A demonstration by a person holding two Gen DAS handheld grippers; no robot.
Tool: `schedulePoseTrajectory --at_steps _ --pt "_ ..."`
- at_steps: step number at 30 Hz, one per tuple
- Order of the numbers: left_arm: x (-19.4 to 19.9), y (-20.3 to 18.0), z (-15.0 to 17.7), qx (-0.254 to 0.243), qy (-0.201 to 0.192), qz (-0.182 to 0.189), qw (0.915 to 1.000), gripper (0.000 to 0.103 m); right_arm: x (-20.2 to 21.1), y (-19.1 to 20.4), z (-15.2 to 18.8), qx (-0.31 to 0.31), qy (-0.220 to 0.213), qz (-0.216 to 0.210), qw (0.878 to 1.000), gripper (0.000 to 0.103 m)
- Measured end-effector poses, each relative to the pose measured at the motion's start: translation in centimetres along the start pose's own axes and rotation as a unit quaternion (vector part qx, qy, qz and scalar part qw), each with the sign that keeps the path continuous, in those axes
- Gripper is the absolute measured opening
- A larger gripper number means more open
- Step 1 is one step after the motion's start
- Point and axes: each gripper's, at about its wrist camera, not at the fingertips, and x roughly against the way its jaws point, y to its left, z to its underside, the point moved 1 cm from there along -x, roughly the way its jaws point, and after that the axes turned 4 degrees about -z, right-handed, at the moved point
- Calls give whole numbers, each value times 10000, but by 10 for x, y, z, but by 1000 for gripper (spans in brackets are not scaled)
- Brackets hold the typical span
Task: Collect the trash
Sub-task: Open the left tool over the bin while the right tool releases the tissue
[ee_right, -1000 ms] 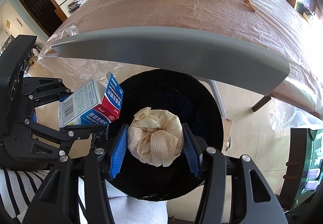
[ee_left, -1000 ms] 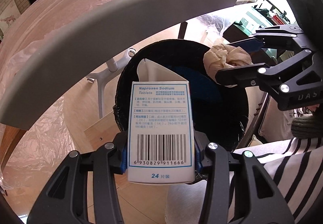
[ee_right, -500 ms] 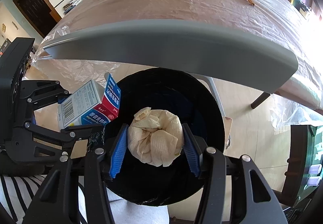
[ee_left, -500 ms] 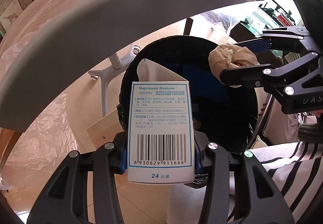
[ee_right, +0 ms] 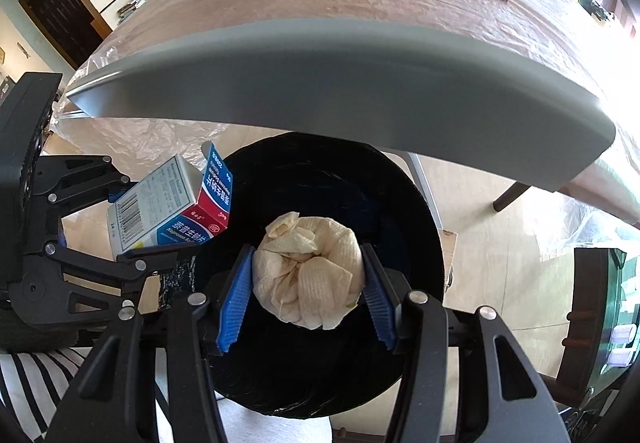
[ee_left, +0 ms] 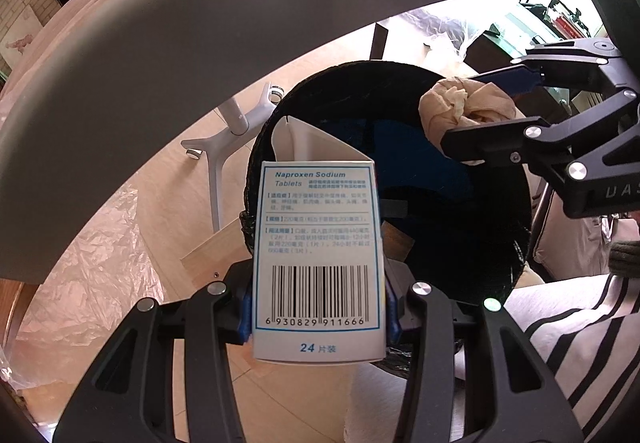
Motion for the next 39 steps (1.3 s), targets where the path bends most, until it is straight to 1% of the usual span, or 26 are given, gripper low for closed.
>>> schedulePoseTrajectory --at_steps 18,39 --pt "-15 -5 -6 -174 111 -100 9997 47 -16 4 -1 -36 165 121 9998 51" --pt "-27 -10 -2 -412 219 -153 9988 48 -26 10 -5 -105 318 232 9992 51"
